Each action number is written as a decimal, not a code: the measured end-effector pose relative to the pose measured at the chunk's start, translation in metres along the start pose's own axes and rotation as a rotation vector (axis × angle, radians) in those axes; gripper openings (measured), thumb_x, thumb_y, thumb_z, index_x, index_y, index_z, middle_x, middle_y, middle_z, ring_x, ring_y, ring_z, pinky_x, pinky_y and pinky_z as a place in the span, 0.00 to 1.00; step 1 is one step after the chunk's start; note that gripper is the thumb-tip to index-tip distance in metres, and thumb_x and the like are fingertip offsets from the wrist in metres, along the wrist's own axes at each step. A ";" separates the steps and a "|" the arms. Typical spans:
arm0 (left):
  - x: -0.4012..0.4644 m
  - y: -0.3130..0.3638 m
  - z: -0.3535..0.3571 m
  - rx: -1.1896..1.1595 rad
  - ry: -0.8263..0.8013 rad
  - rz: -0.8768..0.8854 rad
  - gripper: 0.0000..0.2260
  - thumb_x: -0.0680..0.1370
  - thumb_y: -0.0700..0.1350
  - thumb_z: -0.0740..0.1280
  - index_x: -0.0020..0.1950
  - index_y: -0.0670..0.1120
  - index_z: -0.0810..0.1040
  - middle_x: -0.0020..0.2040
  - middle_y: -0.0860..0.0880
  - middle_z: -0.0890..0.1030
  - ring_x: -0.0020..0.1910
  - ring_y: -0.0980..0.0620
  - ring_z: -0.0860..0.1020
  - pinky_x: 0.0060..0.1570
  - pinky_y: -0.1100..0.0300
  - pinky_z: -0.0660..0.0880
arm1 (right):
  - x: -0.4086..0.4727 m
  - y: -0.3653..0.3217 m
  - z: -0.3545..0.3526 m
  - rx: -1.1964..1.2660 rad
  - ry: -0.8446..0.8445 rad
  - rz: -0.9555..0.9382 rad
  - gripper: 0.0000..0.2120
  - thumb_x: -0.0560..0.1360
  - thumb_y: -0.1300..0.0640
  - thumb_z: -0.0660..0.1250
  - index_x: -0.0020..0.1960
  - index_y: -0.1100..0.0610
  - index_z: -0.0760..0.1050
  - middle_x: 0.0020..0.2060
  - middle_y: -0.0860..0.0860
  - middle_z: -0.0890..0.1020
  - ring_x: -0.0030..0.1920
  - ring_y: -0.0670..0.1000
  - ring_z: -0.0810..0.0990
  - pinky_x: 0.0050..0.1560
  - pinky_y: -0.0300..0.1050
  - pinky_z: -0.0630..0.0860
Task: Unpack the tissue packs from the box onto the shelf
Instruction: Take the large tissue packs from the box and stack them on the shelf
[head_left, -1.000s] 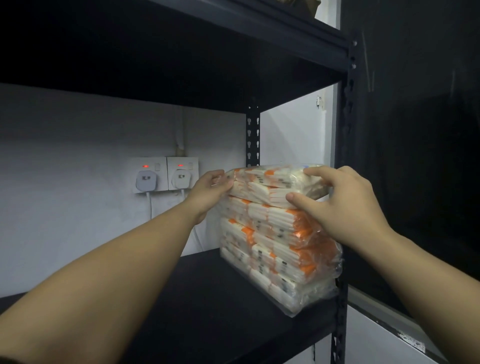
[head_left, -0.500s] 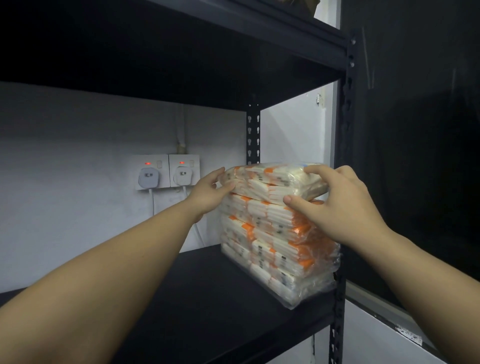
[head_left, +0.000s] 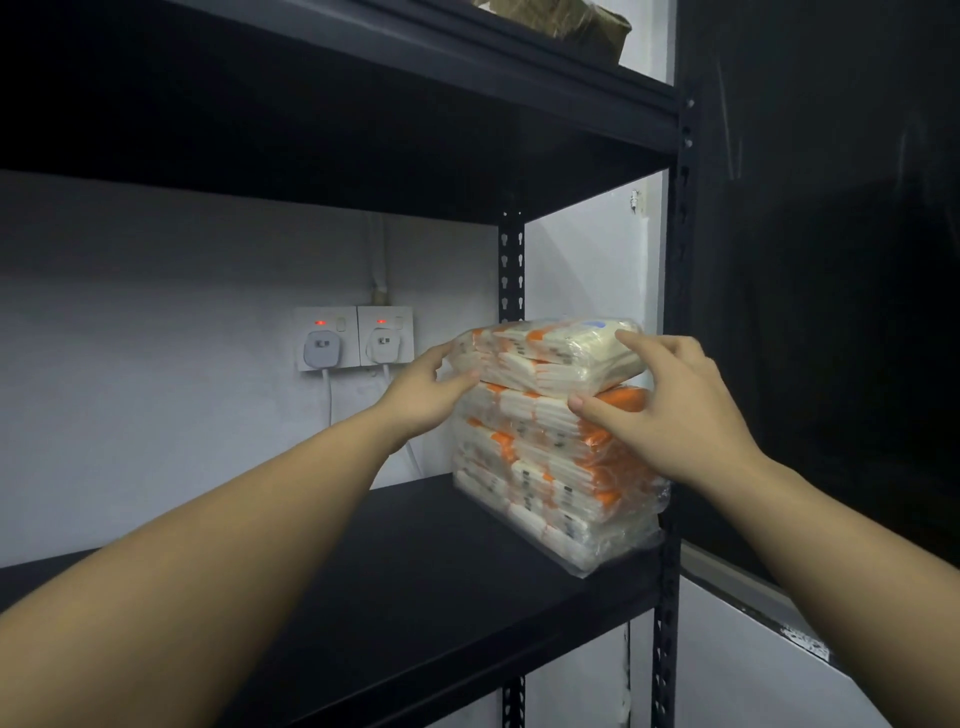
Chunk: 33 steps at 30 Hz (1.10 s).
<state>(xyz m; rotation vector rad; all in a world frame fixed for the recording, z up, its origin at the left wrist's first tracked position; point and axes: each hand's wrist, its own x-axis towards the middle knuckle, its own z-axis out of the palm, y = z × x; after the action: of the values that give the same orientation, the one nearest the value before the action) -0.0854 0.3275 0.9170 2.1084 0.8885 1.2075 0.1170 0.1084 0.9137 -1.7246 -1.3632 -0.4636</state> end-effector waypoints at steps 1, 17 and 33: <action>-0.005 0.001 0.001 -0.010 -0.012 -0.005 0.33 0.79 0.62 0.69 0.82 0.57 0.62 0.80 0.49 0.67 0.78 0.46 0.66 0.62 0.56 0.65 | -0.002 0.001 0.001 0.008 -0.009 0.008 0.46 0.66 0.24 0.69 0.78 0.41 0.64 0.75 0.51 0.67 0.74 0.57 0.67 0.68 0.60 0.73; -0.012 0.038 0.037 -0.132 -0.051 -0.016 0.39 0.73 0.66 0.73 0.80 0.65 0.60 0.76 0.51 0.71 0.69 0.51 0.73 0.49 0.61 0.73 | 0.017 0.013 -0.006 0.005 -0.112 -0.038 0.40 0.70 0.27 0.69 0.78 0.36 0.64 0.75 0.52 0.69 0.74 0.58 0.65 0.73 0.65 0.66; -0.011 0.046 0.049 0.052 -0.024 -0.008 0.43 0.70 0.73 0.70 0.81 0.65 0.57 0.78 0.54 0.70 0.73 0.48 0.73 0.67 0.48 0.76 | 0.032 0.021 0.005 -0.004 -0.066 -0.015 0.36 0.71 0.32 0.65 0.78 0.35 0.62 0.71 0.53 0.71 0.73 0.57 0.64 0.69 0.62 0.69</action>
<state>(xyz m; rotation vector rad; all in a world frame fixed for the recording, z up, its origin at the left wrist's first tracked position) -0.0342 0.2830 0.9229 2.1533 0.9261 1.1649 0.1455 0.1306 0.9263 -1.7475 -1.4236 -0.4214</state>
